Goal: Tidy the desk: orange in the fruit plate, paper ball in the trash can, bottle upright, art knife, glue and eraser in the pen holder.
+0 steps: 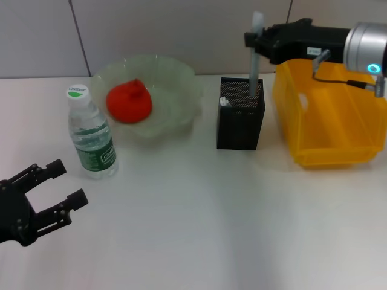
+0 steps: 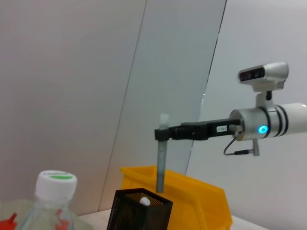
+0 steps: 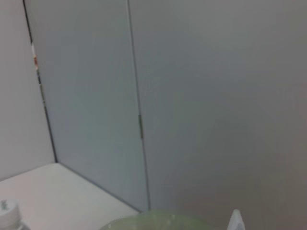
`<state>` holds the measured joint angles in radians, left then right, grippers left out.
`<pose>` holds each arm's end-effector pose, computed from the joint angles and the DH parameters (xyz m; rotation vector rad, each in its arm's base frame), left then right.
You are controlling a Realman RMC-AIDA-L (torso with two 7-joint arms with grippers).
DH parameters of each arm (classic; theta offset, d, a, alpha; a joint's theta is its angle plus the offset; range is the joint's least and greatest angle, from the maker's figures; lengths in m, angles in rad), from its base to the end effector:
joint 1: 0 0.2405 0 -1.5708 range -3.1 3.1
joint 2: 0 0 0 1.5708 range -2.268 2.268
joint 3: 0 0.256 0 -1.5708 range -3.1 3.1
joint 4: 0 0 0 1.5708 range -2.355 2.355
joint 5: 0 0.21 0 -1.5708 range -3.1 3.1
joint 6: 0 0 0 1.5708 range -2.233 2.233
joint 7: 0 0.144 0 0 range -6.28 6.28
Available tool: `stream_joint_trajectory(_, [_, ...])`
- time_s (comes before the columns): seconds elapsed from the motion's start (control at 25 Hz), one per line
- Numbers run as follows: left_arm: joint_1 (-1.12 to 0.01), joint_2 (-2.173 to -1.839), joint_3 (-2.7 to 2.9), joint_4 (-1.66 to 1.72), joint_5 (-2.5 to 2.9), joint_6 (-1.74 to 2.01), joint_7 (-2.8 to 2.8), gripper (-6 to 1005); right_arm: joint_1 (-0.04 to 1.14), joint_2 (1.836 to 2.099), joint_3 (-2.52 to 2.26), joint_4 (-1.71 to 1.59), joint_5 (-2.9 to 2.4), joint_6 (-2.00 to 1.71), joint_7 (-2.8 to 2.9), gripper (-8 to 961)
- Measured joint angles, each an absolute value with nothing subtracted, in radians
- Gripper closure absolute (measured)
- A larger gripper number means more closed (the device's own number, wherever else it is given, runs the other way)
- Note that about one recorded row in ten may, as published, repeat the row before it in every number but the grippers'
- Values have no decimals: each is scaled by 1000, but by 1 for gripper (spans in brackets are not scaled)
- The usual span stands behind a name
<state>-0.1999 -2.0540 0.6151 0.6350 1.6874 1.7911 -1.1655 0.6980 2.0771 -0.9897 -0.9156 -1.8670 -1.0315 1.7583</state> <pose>-0.3199 0.2357 0.0460 -2.3926 -0.5855 -1.0450 0.1605 0.4410 0.0297 -2.4124 0.5406 0.5965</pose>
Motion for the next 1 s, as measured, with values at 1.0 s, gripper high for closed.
stream_joint_trajectory(1.0, [-229, -2050, 626, 647, 1689, 1808, -1189, 170, 720, 2067, -1026, -988, -2078, -1022, 1975, 813])
